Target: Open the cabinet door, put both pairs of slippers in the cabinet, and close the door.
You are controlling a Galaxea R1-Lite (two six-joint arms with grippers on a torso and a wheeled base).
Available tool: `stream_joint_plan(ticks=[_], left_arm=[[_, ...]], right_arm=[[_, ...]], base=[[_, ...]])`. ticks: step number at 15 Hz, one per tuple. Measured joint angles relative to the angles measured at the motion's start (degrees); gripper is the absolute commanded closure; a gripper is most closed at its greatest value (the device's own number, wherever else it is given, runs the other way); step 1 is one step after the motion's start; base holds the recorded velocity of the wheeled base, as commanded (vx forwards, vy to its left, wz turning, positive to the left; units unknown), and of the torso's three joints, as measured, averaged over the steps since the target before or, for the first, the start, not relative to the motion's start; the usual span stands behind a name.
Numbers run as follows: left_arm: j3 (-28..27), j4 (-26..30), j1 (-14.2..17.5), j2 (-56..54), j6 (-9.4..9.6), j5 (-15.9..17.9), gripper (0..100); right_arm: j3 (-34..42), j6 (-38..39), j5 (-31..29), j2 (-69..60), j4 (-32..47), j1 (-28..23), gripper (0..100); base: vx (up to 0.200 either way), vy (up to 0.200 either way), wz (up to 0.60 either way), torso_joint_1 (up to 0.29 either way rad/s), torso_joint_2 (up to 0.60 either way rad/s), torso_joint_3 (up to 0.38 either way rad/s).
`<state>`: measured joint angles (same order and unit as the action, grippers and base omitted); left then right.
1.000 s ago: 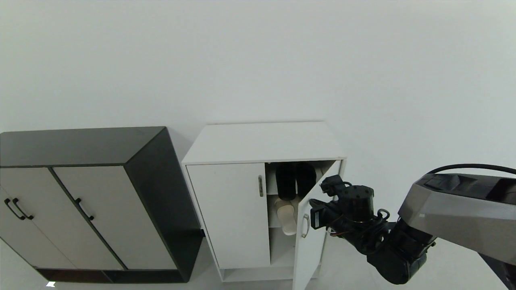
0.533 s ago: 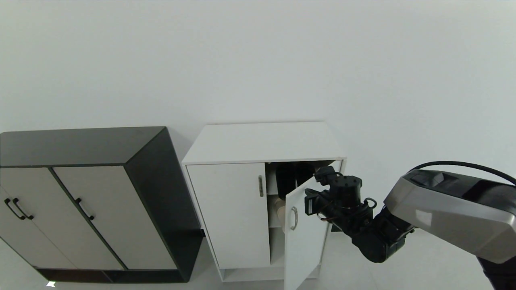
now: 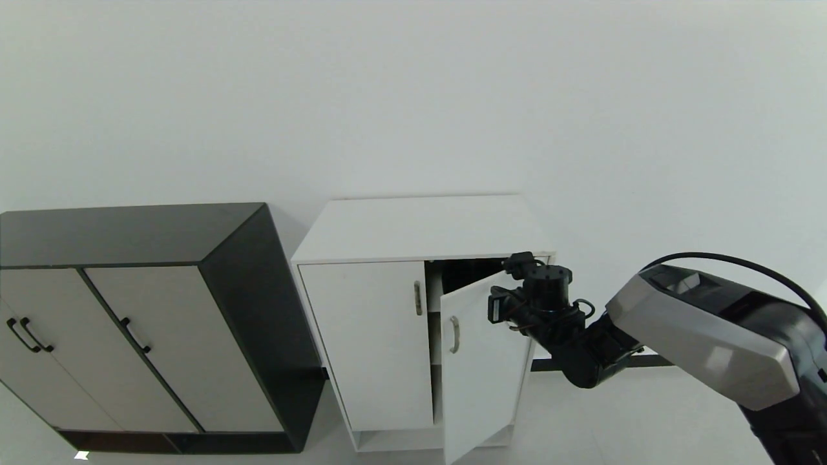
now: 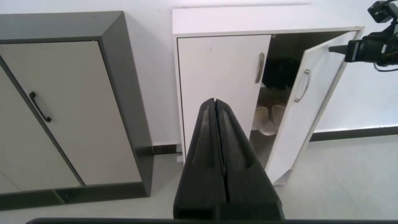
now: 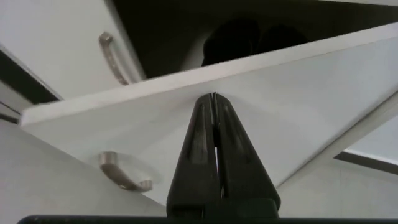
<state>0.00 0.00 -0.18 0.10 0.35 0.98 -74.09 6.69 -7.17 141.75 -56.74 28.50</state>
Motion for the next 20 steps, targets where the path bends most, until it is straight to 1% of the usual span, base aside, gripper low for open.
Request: stream_joint_plan(ticks=[3,5,20], left_arm=[[0.0,0.0,0.0,0.0,0.0,0.0,100],[0.0,0.0,0.0,0.0,0.0,0.0,100],[0.0,0.0,0.0,0.0,-0.09,0.0,100]], right_arm=[[-4.9,0.1,0.0,1.8,2.7,-0.8,100],[-7.0,0.1,0.0,3.1,3.0,-1.2,100],[-16.3,0.3,-0.1,7.9,6.1,-4.1,100]], base=[[0.0,0.0,0.0,0.0,0.0,0.0],[0.0,0.0,0.0,0.0,0.0,0.0],[0.0,0.0,0.0,0.0,0.0,0.0]])
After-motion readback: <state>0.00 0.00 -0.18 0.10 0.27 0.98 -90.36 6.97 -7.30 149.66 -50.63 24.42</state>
